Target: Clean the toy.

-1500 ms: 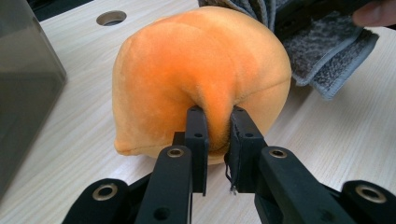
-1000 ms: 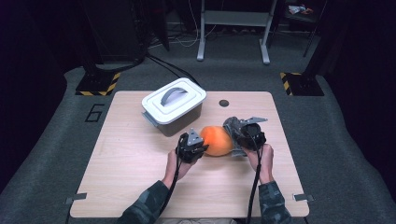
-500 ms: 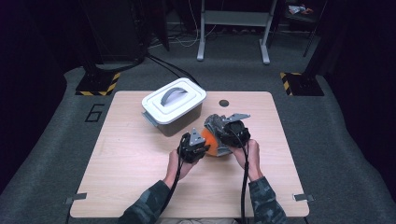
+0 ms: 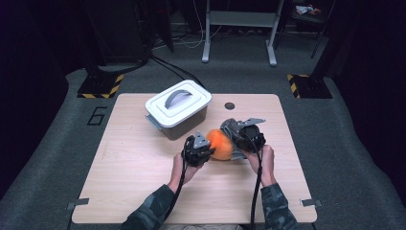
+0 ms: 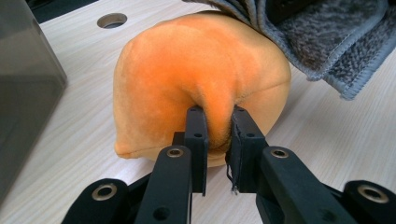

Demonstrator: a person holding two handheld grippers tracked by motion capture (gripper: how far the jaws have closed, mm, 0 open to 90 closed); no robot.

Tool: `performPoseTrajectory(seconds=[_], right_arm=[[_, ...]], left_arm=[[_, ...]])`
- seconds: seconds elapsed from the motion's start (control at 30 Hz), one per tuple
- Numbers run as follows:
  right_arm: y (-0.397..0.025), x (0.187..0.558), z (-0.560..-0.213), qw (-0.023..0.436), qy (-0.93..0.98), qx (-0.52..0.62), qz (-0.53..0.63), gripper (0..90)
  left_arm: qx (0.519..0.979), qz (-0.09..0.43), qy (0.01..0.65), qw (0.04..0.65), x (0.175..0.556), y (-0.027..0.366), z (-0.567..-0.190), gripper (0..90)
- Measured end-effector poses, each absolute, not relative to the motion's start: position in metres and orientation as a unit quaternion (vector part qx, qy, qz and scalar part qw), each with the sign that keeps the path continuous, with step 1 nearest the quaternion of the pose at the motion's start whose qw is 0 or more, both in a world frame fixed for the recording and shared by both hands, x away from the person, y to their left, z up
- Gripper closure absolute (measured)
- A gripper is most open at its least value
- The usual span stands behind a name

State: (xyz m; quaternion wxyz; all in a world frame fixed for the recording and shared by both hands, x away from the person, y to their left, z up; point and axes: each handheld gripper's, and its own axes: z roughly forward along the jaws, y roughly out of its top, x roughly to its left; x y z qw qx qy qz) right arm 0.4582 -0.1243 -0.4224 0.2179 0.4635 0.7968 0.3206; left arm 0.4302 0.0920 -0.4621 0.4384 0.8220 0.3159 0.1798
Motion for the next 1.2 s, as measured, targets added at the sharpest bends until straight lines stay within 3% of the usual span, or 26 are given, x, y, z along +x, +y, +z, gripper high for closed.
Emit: performPoseTrajectory(seconds=[0.8,1.2], right_arm=[[-0.159,0.477,-0.477,0.182,0.785,0.526,0.271,69.5],[-0.155,0.458,-0.438,0.223,0.775,0.503,0.312,69.3]], left_arm=[[0.818,0.177,0.321,0.443,0.429,0.095,-0.465,78.7],[0.816,0.172,0.328,0.444,0.428,0.099,-0.466,78.0]])
